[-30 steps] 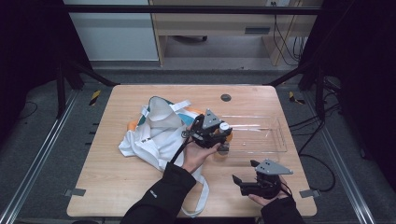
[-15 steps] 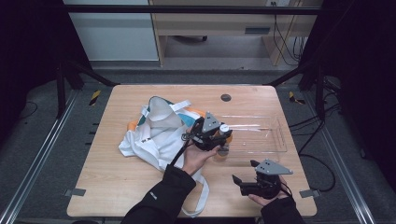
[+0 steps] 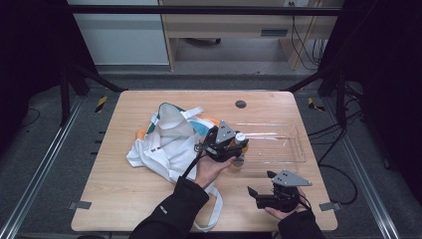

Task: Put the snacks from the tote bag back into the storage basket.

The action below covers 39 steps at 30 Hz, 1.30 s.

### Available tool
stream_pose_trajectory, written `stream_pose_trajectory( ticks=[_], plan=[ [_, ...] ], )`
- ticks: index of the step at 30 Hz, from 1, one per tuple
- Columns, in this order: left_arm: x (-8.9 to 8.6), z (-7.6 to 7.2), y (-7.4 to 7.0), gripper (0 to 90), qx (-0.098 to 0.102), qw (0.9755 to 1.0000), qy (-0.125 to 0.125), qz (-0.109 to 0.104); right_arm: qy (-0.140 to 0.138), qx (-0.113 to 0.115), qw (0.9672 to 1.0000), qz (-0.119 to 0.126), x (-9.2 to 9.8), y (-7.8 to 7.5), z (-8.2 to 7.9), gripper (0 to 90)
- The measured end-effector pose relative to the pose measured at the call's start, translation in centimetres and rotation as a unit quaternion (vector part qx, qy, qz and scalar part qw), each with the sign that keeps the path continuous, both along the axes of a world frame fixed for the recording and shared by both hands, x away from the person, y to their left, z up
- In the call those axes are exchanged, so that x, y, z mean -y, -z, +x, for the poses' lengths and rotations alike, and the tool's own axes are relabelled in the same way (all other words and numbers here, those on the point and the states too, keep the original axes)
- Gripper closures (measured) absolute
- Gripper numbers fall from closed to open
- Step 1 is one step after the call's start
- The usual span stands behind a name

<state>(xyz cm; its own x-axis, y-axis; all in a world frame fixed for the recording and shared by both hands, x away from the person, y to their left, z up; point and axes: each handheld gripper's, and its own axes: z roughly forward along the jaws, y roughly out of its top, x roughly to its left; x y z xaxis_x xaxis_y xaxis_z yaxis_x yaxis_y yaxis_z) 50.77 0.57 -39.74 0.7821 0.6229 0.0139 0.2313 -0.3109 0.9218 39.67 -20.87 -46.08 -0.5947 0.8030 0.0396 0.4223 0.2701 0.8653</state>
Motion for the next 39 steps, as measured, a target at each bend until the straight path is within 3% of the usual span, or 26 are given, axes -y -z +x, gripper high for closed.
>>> stream_pose_trajectory(
  ticks=[6,8,15,17,28,33,39],
  plan=[
    [-1.1,-0.1,-0.7,43.4,-0.003,1.0,0.001,-0.003,0.001,0.0,1.0,-0.001,0.0,0.0,0.0,11.6],
    [-1.8,-0.1,-1.1,40.7,-0.01,0.9998,0.008,-0.015,0.002,-0.001,1.0,-0.001,0.0,0.0,0.0,11.6],
    [-4.3,-1.1,-2.1,33.7,-0.003,0.9998,0.011,0.015,0.004,-0.001,1.0,-0.003,0.0,0.0,0.0,11.6],
    [-5.2,-1.4,-2.2,32.0,-0.006,0.9999,0.008,0.014,0.005,-0.001,1.0,-0.003,0.0,0.1,0.0,11.6],
    [-9.5,-3.0,-1.3,26.8,-0.008,0.9996,-0.003,0.028,0.008,-0.003,1.0,-0.002,0.0,0.1,0.1,11.5],
    [-11.8,-3.5,-0.8,26.4,-0.011,0.9996,-0.018,0.019,0.009,-0.001,0.9999,-0.004,0.1,0.1,0.1,11.4],
    [-13.3,-3.9,-0.1,26.4,-0.015,0.9991,-0.03,0.025,0.012,-0.002,0.9999,-0.003,0.1,0.0,0.1,11.4]
  ],
)
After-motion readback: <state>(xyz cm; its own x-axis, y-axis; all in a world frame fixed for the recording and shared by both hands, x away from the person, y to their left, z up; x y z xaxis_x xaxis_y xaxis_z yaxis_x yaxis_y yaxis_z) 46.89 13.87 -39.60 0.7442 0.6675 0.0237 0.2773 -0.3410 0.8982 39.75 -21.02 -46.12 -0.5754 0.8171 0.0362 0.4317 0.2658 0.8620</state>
